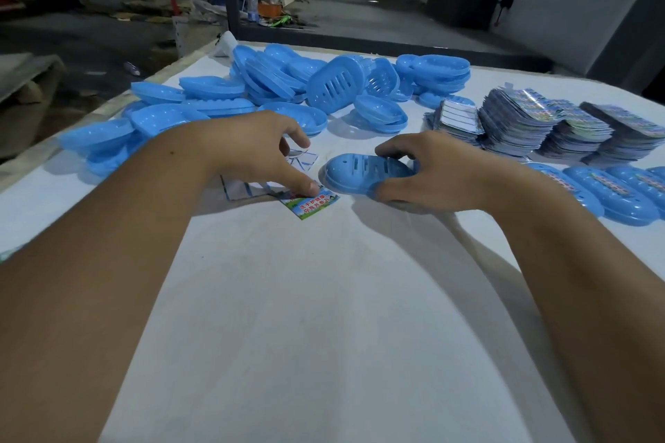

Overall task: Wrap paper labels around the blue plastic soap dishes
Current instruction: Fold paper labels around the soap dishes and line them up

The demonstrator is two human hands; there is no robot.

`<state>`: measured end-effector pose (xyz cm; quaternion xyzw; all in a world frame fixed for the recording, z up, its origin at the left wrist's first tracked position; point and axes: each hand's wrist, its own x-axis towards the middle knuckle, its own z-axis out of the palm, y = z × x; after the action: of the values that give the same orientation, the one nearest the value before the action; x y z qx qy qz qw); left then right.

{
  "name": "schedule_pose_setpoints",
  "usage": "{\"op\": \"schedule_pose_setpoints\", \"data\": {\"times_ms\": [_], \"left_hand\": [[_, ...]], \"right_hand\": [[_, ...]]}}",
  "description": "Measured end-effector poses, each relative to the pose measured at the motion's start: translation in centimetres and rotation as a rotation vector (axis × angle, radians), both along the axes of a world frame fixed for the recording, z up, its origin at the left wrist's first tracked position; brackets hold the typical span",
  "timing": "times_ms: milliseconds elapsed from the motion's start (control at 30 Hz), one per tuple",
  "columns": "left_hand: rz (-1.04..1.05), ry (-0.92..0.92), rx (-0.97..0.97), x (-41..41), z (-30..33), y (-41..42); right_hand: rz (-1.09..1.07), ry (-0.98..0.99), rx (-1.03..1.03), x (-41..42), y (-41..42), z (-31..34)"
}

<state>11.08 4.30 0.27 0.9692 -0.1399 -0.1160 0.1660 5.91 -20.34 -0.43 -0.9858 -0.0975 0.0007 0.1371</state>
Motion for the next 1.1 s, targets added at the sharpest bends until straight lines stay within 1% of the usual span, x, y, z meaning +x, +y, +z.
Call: {"op": "schedule_pose_setpoints", "data": {"times_ms": [200, 367, 467, 533, 600, 700, 800, 867, 967, 1033, 1100], "left_hand": [[0.044, 0.01, -0.068, -0.1, 0.1, 0.0], [0.108, -0.062, -0.178, 0.0, 0.1, 0.5], [0.1, -0.072, -0.287, 0.0, 0.5, 0.6], [0.07, -0.06, -0.379, 0.0, 0.8, 0.9], [0.022, -0.056, -0.473, -0.1, 1.0, 1.1], [-0.052, -0.063, -0.631, -0.3, 1.2, 1.0], [-0.079, -0.092, -0.739, -0.1, 1.1, 1.0], [-0.072, -0.117, -0.742, 0.2, 0.9, 0.8], [-0.022, -0.142, -0.69, 0.2, 0.5, 0.5], [-0.006, -0.102, -0.577, 0.2, 0.3, 0.6], [0.02, -0.012, -0.454, 0.2, 0.0, 0.7]], "right_hand": [[0.011, 0.009, 0.002, 0.2, 0.1, 0.1], [-0.001, -0.031, 0.057, 0.2, 0.1, -0.3], [0.008, -0.145, 0.098, 0.1, 0.4, -0.5], [0.028, -0.248, 0.188, 0.0, 1.0, -0.5], [0.061, -0.296, 0.291, 0.0, 1.8, -0.5], [0.089, -0.228, 0.422, -0.2, 3.1, -0.7], [0.088, -0.145, 0.444, -0.3, 3.8, -0.9], [0.075, -0.116, 0.466, -0.1, 3.8, -1.0], [0.028, -0.103, 0.535, 0.3, 3.3, -1.1], [-0.005, -0.099, 0.569, 0.3, 3.0, -1.1], [-0.046, -0.11, 0.613, 0.4, 2.8, -1.0]]}}
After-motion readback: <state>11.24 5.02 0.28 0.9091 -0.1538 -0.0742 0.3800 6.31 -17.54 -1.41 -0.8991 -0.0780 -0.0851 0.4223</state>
